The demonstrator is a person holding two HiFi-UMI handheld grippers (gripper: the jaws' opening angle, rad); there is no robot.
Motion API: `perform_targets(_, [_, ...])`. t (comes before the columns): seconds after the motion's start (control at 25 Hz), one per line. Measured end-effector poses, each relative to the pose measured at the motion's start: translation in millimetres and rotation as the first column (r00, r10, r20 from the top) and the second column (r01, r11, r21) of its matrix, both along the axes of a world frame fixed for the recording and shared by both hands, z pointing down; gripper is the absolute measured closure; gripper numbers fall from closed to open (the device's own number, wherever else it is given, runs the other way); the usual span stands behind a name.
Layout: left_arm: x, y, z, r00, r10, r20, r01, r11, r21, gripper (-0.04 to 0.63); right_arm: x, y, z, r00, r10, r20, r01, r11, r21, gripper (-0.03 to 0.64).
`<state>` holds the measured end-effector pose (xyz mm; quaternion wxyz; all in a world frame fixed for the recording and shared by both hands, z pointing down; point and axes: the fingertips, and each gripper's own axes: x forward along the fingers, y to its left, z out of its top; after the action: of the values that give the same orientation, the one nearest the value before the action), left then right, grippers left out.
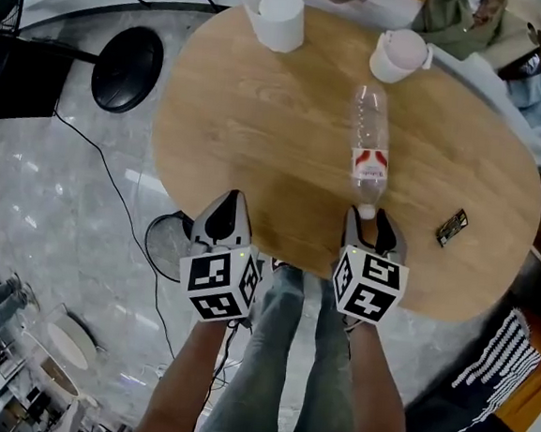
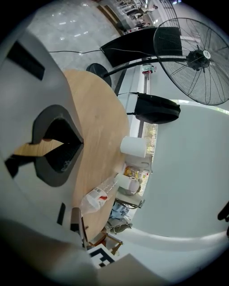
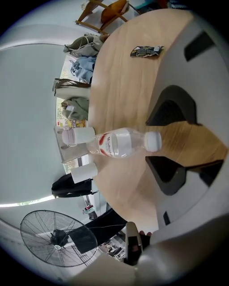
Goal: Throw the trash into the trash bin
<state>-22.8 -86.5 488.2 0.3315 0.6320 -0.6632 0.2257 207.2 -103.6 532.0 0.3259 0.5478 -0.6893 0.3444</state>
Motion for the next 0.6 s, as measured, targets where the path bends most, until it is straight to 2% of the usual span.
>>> perform_targets(0.12, [0.0,-0.3,7.0,1.0,0.0,0.003,0.0,1.0,-0.009,0.58,0.4,-4.3,7.1,1.0,-0.003,0.002,0.003,1.0,0.0,0.402])
perform_targets(0.24, [0.3,0.6,12.0,1.0,-0.011,0.0,0.011,1.0,-0.014,0.58,0.6,-6.7,10.1,1.0,-0.019,-0.005,0.019,1.0,0.002,0.45])
perform_targets(0.44, [0.1,5.3,11.4,0.999,-0.037,-0.007,0.037,0.999,-0.013,0.58,0.0,-4.1,9.1,0.999,-0.046,-0.015,0.046,0.999,-0.006,0.457])
perform_targets(0.6, [-1.5,11.1,6.6,0.998,-0.065,-0.01,0.064,0.998,-0.004,0.58,-0.4,-5.3,-1.0,0.997,-0.074,-0.023,0.075,0.997,0.025,0.46])
